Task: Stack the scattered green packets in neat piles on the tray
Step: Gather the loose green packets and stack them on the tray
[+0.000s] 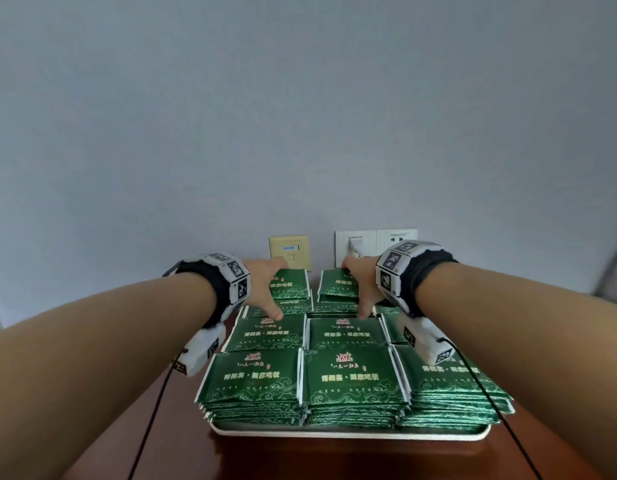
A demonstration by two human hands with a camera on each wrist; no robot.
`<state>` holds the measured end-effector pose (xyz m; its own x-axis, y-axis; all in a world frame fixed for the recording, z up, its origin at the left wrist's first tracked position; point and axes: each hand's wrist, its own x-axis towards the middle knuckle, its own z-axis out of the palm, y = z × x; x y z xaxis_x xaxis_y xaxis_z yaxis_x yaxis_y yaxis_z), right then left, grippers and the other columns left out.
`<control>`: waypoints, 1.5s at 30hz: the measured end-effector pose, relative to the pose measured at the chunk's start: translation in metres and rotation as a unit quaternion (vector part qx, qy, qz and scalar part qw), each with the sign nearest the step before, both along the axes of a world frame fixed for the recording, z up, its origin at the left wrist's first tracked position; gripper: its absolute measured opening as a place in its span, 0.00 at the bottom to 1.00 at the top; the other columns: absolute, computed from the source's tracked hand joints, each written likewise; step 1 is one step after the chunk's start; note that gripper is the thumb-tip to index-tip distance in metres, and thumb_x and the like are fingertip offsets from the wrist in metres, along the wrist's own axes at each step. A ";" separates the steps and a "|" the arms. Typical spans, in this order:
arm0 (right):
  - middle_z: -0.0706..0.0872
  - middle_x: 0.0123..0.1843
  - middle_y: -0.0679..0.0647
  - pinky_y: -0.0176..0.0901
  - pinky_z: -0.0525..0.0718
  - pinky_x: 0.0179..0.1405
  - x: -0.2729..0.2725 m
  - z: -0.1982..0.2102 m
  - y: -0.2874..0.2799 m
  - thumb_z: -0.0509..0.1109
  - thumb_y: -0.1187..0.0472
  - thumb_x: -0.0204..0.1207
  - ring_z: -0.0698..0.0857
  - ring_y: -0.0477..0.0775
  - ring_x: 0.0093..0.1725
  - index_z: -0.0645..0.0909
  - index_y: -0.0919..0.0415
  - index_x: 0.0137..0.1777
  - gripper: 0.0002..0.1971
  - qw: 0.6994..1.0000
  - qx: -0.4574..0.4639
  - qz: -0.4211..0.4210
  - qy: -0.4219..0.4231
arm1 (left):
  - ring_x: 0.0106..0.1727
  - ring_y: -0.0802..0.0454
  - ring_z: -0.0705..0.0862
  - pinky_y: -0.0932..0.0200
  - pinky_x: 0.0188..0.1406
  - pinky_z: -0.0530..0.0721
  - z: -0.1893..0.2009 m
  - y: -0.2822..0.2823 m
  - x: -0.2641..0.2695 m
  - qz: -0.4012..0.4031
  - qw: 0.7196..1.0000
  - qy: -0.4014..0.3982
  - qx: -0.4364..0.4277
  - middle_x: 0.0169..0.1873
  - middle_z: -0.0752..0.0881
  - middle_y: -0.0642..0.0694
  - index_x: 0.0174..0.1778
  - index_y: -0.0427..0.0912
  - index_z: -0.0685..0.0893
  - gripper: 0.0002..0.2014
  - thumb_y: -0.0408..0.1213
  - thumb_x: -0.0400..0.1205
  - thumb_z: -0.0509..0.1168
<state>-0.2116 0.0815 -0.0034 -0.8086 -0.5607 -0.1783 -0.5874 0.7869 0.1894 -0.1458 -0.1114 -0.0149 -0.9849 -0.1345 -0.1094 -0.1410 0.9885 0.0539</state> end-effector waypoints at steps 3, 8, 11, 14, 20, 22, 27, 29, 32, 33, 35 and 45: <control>0.77 0.68 0.61 0.55 0.83 0.60 -0.014 -0.006 -0.010 0.82 0.51 0.64 0.81 0.62 0.62 0.56 0.62 0.78 0.49 1.000 0.001 0.002 -0.007 | 0.73 0.43 0.74 0.46 0.73 0.72 -0.005 -0.003 -0.019 0.000 1.000 -0.017 0.002 0.76 0.71 0.43 0.80 0.49 0.58 0.50 0.50 0.67 0.80; 0.76 0.70 0.60 0.48 0.81 0.61 -0.033 -0.011 -0.023 0.81 0.51 0.66 0.80 0.60 0.65 0.57 0.64 0.79 0.47 1.000 0.000 0.016 -0.007 | 0.73 0.43 0.73 0.46 0.73 0.71 -0.019 -0.009 -0.042 -0.004 0.999 -0.040 0.023 0.77 0.71 0.43 0.80 0.50 0.59 0.50 0.48 0.66 0.81; 0.73 0.74 0.59 0.43 0.77 0.57 -0.041 -0.018 -0.024 0.79 0.54 0.69 0.78 0.59 0.69 0.59 0.63 0.80 0.44 0.999 -0.020 0.018 -0.023 | 0.72 0.44 0.73 0.50 0.71 0.71 -0.028 -0.011 -0.049 -0.006 0.999 -0.046 0.026 0.75 0.72 0.44 0.78 0.52 0.63 0.45 0.48 0.68 0.80; 0.72 0.76 0.58 0.41 0.76 0.62 -0.043 -0.027 -0.024 0.77 0.57 0.72 0.76 0.58 0.71 0.59 0.63 0.81 0.41 0.999 -0.015 0.031 -0.031 | 0.72 0.44 0.73 0.51 0.71 0.70 -0.033 -0.016 -0.051 0.000 0.998 -0.050 0.043 0.75 0.72 0.45 0.76 0.53 0.66 0.40 0.47 0.71 0.78; 0.71 0.78 0.56 0.43 0.73 0.68 -0.041 -0.030 -0.022 0.74 0.54 0.74 0.75 0.56 0.72 0.60 0.59 0.82 0.39 0.998 -0.006 0.061 -0.024 | 0.75 0.45 0.71 0.53 0.73 0.66 -0.034 -0.021 -0.051 0.010 0.999 -0.044 0.029 0.77 0.70 0.46 0.80 0.55 0.63 0.40 0.47 0.74 0.75; 0.71 0.78 0.54 0.46 0.72 0.70 -0.041 -0.029 -0.022 0.75 0.52 0.73 0.74 0.56 0.73 0.60 0.56 0.82 0.40 0.997 -0.007 0.067 -0.024 | 0.77 0.45 0.68 0.53 0.75 0.64 -0.033 -0.019 -0.050 0.013 0.999 -0.043 0.014 0.80 0.67 0.46 0.82 0.56 0.60 0.41 0.47 0.76 0.73; 0.71 0.78 0.53 0.45 0.73 0.69 -0.037 -0.023 -0.018 0.74 0.56 0.75 0.75 0.55 0.72 0.62 0.58 0.82 0.38 0.997 -0.017 0.072 -0.026 | 0.81 0.47 0.63 0.53 0.79 0.59 -0.028 -0.016 -0.046 0.012 0.999 -0.015 0.042 0.82 0.61 0.47 0.84 0.55 0.55 0.42 0.45 0.77 0.72; 0.70 0.79 0.53 0.47 0.73 0.72 -0.034 -0.017 -0.013 0.74 0.58 0.75 0.75 0.56 0.73 0.62 0.58 0.82 0.37 0.997 -0.025 0.069 -0.030 | 0.81 0.46 0.63 0.54 0.79 0.59 -0.023 -0.011 -0.042 0.013 0.999 -0.007 0.035 0.83 0.60 0.46 0.84 0.54 0.55 0.42 0.45 0.77 0.71; 0.69 0.79 0.54 0.45 0.72 0.71 -0.022 -0.006 0.001 0.72 0.62 0.77 0.74 0.56 0.74 0.61 0.59 0.82 0.35 0.998 -0.040 0.054 -0.022 | 0.81 0.46 0.62 0.55 0.79 0.59 -0.012 0.000 -0.031 0.006 1.000 0.000 0.018 0.83 0.59 0.46 0.84 0.54 0.55 0.41 0.45 0.78 0.70; 0.69 0.79 0.55 0.45 0.72 0.71 -0.018 -0.002 0.008 0.71 0.63 0.78 0.74 0.57 0.74 0.61 0.60 0.82 0.34 0.998 -0.043 0.045 -0.025 | 0.82 0.47 0.62 0.55 0.79 0.59 -0.007 0.006 -0.027 0.001 1.000 0.002 0.011 0.83 0.59 0.46 0.84 0.54 0.55 0.41 0.45 0.78 0.70; 0.71 0.78 0.58 0.47 0.74 0.70 -0.006 0.006 0.023 0.70 0.66 0.78 0.76 0.59 0.72 0.62 0.60 0.82 0.33 0.997 -0.060 0.023 -0.044 | 0.82 0.47 0.60 0.55 0.79 0.59 0.005 0.021 -0.018 -0.013 1.000 0.002 -0.005 0.83 0.59 0.46 0.84 0.53 0.54 0.40 0.45 0.79 0.69; 0.70 0.79 0.53 0.46 0.73 0.72 0.054 0.012 0.134 0.70 0.62 0.79 0.75 0.56 0.73 0.60 0.56 0.83 0.34 1.000 -0.011 -0.025 -0.012 | 0.80 0.48 0.65 0.59 0.75 0.63 0.027 0.155 0.020 -0.122 0.992 -0.004 -0.020 0.82 0.63 0.49 0.84 0.57 0.52 0.39 0.49 0.81 0.66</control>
<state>-0.1577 0.2160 0.0089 -0.8317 -0.5229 -0.1864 -0.5507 0.8196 0.1578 -0.1256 0.0438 0.0123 -0.9878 0.1043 -0.1159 0.1034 0.9945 0.0138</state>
